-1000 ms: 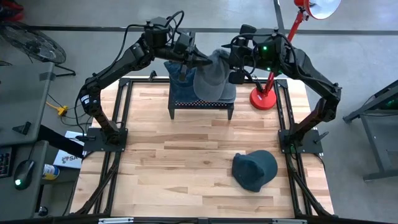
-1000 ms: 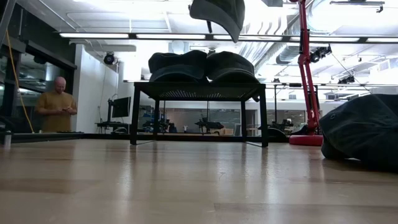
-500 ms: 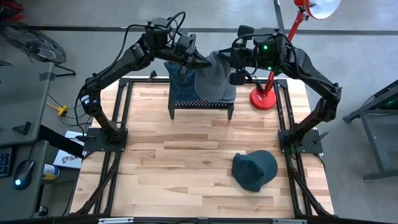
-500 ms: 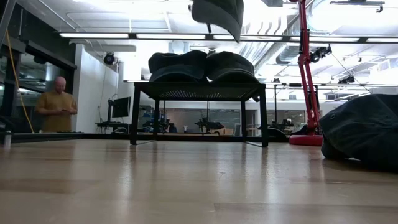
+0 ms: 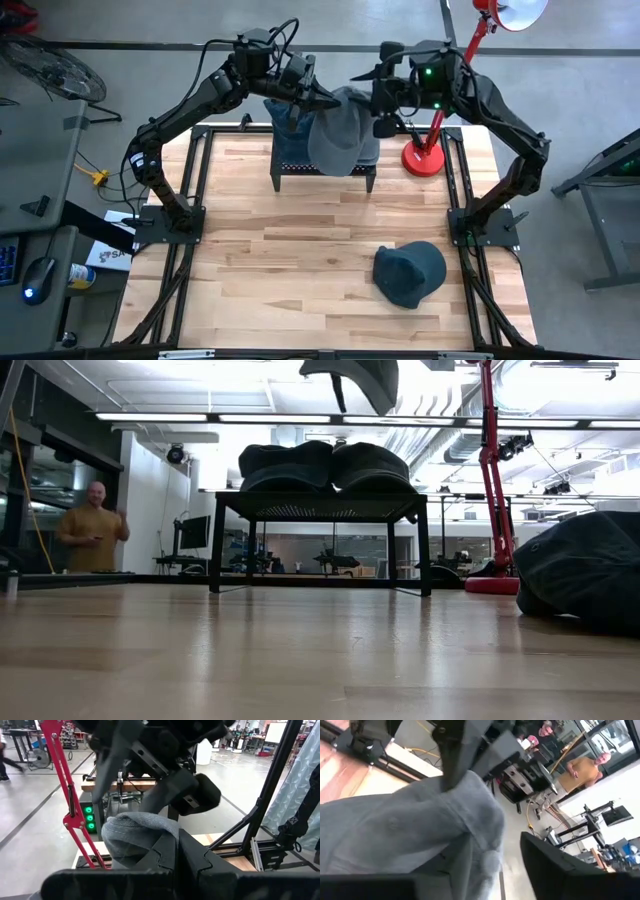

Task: Pick & Place hat
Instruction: Stack the gray cap on the gray cap on the shelf

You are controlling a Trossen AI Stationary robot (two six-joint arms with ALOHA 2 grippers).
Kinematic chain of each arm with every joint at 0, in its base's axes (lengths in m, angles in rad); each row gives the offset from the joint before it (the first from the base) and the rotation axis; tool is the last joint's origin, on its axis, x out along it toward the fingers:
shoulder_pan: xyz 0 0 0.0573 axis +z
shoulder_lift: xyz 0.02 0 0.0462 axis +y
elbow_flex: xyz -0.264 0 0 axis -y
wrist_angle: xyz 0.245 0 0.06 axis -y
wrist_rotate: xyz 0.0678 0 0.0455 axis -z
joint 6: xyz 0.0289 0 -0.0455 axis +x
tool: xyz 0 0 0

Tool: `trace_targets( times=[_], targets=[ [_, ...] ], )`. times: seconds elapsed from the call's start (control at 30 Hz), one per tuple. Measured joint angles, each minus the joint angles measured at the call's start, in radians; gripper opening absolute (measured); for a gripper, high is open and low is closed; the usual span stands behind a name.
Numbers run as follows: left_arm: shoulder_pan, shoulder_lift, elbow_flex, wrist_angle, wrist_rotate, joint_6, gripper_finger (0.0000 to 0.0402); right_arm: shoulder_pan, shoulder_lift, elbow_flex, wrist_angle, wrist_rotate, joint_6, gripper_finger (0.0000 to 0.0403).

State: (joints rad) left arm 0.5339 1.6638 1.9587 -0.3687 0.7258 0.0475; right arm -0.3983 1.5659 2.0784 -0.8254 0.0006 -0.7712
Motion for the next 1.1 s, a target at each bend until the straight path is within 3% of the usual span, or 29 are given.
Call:
trace_targets(
  times=[0.13,0.33,1.1],
  targets=[
    [0.0,0.0,0.0,0.0,0.0,0.0,0.0,-0.021,-0.001,0.0,-0.015,-0.001,0.011,0.0196],
    [0.0,0.0,0.0,0.0,-0.001,-0.002,0.0,-0.044,-0.001,0.0,-0.028,-0.025,0.032,0.0196],
    [0.003,0.001,0.0,-0.017,0.022,0.0,0.0,-0.062,0.058,0.001,-0.018,-0.062,0.028,0.0087]
  ],
)
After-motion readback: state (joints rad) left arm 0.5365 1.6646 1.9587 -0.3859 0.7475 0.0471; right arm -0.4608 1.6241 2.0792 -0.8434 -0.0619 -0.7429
